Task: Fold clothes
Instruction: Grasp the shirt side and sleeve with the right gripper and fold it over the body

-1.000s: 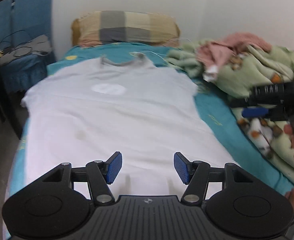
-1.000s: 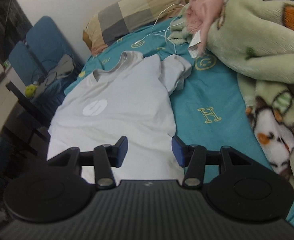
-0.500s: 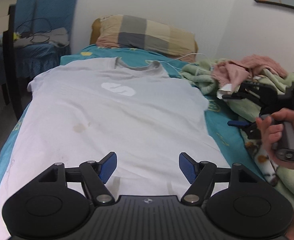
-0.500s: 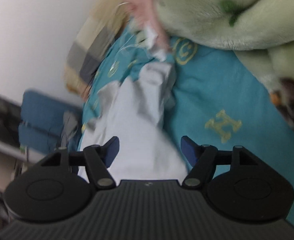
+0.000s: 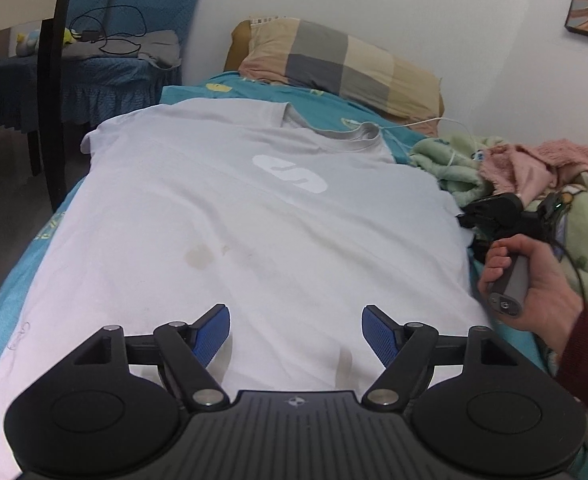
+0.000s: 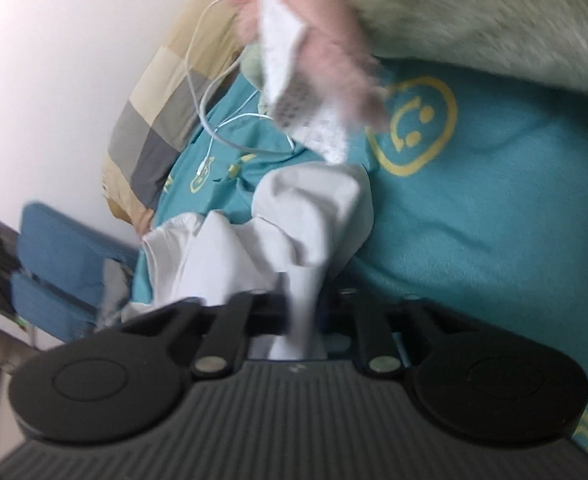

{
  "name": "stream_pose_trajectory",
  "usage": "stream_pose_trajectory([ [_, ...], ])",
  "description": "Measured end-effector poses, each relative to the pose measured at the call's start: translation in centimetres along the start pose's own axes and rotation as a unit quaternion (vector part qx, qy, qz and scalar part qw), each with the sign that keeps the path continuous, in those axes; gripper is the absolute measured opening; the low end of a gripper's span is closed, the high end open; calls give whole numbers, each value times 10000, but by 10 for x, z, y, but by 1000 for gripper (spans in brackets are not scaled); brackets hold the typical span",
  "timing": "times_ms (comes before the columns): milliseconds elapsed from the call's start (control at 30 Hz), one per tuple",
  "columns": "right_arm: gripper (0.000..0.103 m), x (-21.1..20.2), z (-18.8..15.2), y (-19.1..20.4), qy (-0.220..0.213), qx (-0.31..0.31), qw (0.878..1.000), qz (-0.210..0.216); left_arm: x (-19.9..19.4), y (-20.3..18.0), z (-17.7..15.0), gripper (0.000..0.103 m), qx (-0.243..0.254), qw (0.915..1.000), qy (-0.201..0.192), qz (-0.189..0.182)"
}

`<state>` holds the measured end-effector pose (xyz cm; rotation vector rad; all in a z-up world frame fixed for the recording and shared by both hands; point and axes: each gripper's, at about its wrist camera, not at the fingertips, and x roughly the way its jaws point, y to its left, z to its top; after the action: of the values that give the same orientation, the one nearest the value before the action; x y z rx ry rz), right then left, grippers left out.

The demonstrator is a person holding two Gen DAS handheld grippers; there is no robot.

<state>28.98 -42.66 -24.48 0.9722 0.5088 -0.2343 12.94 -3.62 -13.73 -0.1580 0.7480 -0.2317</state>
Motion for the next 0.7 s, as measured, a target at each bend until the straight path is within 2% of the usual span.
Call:
stream_pose_trajectory([
  [133,7,-21,9,28,-630,-998,9922,-412,4,1,-1,77,202,9987,43,474],
  [267,7,-43,14,52,-1247,-1841,9725,-691,5,7,0,77,159,9970,159,738],
  [333,7,-46,17,57,-1354,-1978,9673,-832,4,10,1,77,145,9966,155,798],
  [467,7,-46,19,58,-1473,-2273,9562,-1110,7,13,3,79,483,9901,232,1297],
  [600,7,-46,20,59,-1512,-2378,9521,-1188,7,23,8,80,360,9904,294,1302],
  [700,7,-46,14,72,-1589,-2641,9426,-1288,9,28,12,81,353,9903,320,1306],
])
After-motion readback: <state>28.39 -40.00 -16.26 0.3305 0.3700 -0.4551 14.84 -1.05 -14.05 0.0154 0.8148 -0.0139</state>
